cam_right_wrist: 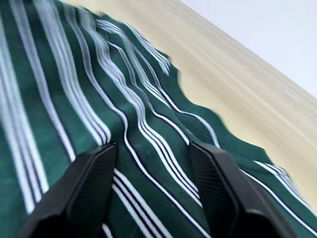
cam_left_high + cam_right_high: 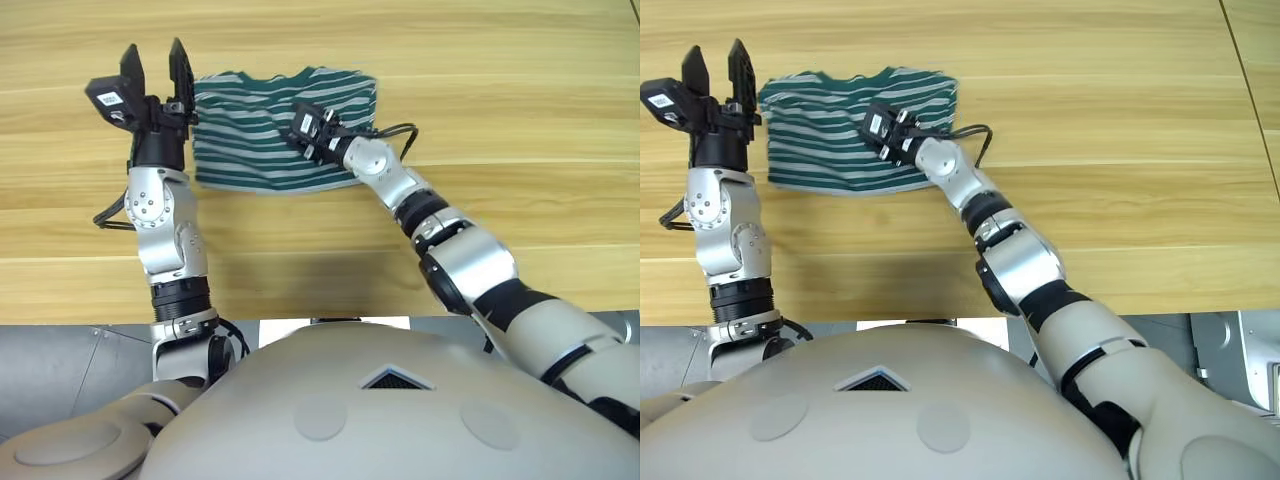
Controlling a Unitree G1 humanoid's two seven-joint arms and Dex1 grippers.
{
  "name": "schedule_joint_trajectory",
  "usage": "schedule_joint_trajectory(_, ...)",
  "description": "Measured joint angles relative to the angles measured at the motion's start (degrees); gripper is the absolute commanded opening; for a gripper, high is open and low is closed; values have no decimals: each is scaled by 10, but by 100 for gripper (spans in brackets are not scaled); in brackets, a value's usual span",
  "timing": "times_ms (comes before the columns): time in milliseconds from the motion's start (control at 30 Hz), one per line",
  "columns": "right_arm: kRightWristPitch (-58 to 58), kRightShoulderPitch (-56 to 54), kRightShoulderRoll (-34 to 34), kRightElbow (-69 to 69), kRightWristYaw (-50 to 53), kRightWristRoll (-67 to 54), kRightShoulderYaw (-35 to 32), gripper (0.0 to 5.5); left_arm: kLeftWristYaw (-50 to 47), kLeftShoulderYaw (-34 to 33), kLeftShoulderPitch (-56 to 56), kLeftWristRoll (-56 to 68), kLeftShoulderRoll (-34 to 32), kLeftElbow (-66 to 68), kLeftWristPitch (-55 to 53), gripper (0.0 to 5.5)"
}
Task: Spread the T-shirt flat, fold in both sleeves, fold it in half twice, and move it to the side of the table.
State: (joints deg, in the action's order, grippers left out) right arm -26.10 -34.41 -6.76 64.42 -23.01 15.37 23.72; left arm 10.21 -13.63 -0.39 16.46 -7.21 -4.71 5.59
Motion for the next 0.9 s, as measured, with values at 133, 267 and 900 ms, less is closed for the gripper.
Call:
schedule_joint_trajectory(133,-59,102,96,-157,-133,-21,31,272,-10,-13,-2,9,-8,-44,-9,304)
schedule_joint_trajectory(267,-69,125,236,-256,-157,-21,19,272,-20,-13,-1,9,-9,-89,-25,304)
schedule_joint_trajectory(900,260,130,197,-345,-83,-130,-125,272,-22,21,37,-14,-6,-139,-49,304)
